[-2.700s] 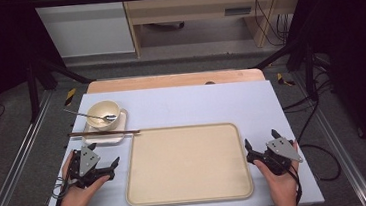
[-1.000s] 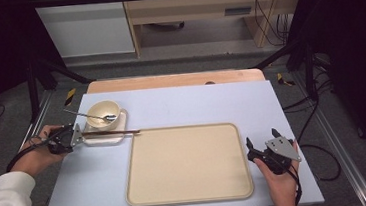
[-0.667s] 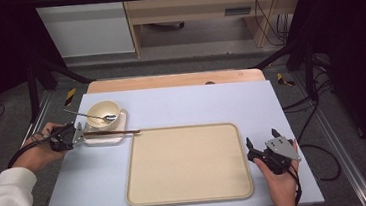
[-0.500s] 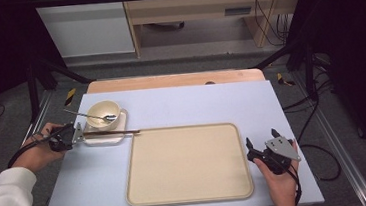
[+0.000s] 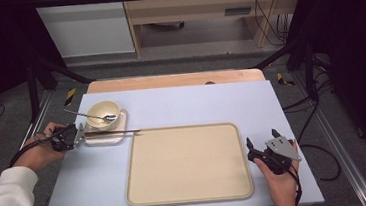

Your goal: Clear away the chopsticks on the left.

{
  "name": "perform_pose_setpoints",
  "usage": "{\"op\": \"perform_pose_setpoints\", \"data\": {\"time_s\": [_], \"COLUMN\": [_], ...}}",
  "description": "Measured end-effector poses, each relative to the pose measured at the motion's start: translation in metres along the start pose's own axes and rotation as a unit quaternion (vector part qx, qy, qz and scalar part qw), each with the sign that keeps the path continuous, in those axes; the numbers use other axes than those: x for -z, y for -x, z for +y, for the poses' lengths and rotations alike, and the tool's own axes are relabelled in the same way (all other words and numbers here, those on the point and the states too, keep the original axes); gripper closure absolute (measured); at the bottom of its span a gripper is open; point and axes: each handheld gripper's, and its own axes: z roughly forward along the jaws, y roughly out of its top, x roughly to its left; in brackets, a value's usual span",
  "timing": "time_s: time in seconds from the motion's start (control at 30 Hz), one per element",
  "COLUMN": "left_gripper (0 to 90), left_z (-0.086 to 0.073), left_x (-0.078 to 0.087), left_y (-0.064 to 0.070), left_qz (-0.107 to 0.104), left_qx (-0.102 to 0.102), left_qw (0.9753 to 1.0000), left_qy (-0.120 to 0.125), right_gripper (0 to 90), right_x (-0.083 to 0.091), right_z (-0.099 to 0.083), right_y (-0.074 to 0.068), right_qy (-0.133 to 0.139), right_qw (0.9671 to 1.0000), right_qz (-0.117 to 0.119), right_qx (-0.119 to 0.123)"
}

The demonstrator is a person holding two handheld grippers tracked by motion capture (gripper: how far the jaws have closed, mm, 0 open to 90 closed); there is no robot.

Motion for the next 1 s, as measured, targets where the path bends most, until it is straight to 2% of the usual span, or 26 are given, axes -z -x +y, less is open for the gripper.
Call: {"op": "perform_pose_setpoints", "data": {"time_s": [0.37,0.5,0.7,0.8,1.0], "left_gripper": [69.4,71.9,81.4,83.9,84.1], "left_z": [0.003,0.003,0.002,0.002,-0.003], "left_x": [-0.004,-0.008,-0.008,-0.006,0.013], "left_y": [-0.002,-0.002,-0.001,0.002,0.011], "left_qz": [-0.017,-0.023,-0.022,-0.022,-0.008], "left_qx": [-0.02,-0.022,-0.029,-0.038,-0.051], "left_qw": [0.9996,0.9994,0.9992,0.9989,0.9987], "left_qy": [-0.012,-0.015,-0.016,-0.015,0.003], "right_gripper": [13.9,13.9,14.1,14.1,14.0], "right_x": [0.0,0.0,0.0,0.0,0.0], "right_z": [0.0,0.0,0.0,0.0,0.0], "right_y": [0.0,0.001,0.001,0.001,0.0], "right_qy": [-0.001,-0.002,-0.001,0.0,0.001], "right_qw": [1.0,1.0,1.0,1.0,1.0], "right_qz": [0.0,-0.001,-0.002,-0.001,0.0], "right_qx": [0.0,0.0,0.0,-0.001,0.001]}}
